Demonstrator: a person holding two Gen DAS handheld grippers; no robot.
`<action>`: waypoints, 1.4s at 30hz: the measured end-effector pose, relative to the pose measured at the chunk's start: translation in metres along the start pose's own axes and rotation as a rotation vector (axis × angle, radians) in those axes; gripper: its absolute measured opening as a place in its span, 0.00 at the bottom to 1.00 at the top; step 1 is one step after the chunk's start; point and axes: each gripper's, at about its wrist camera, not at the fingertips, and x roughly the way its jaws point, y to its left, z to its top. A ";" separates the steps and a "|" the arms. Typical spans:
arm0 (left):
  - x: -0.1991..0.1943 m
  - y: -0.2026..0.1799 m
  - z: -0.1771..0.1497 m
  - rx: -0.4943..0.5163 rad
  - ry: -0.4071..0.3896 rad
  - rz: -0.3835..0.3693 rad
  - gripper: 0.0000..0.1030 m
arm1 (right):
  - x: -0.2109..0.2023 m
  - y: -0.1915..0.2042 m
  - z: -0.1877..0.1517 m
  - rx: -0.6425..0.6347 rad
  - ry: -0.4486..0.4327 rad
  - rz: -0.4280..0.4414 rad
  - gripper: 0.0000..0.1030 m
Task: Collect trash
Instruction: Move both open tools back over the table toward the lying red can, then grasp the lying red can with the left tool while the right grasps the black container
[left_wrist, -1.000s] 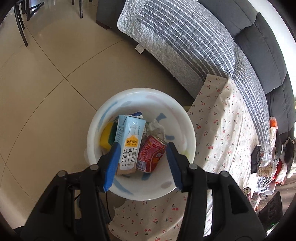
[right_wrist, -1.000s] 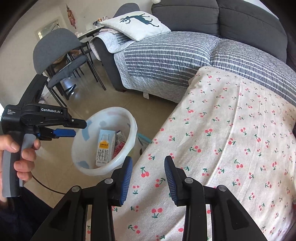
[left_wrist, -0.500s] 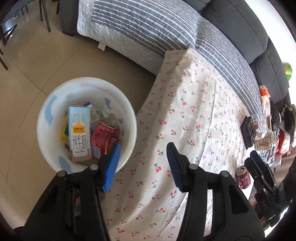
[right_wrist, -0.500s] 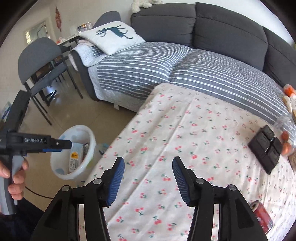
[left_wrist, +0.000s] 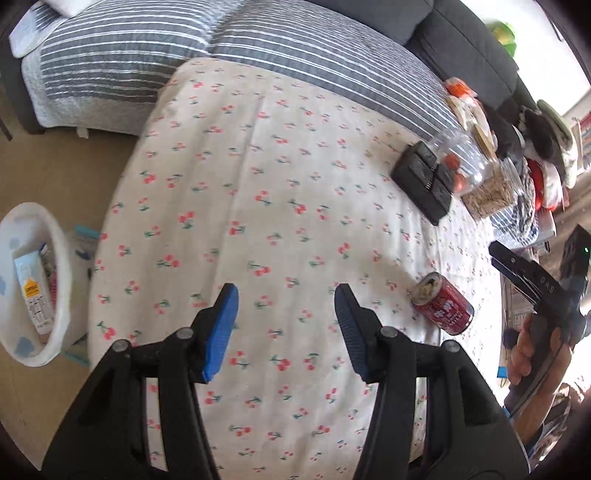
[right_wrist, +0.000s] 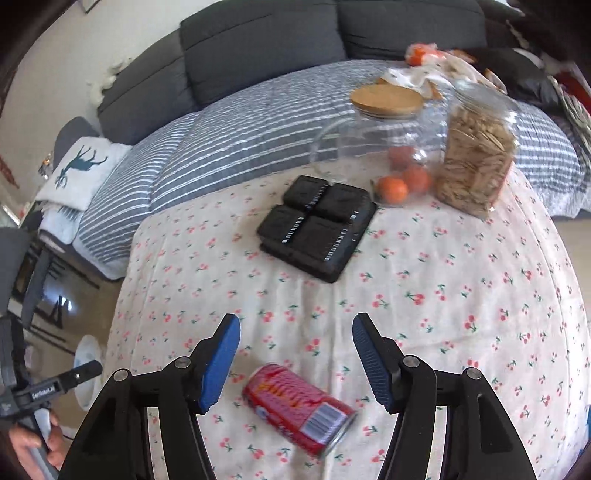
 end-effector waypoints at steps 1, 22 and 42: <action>0.006 -0.015 -0.001 0.026 0.009 -0.013 0.54 | 0.004 -0.011 0.002 0.034 0.015 -0.003 0.63; 0.082 -0.194 -0.001 0.482 -0.039 -0.077 0.76 | -0.016 -0.061 0.002 0.149 -0.021 -0.034 0.63; 0.101 -0.211 -0.072 1.017 0.240 -0.059 0.73 | -0.020 -0.073 0.003 0.188 -0.044 -0.040 0.63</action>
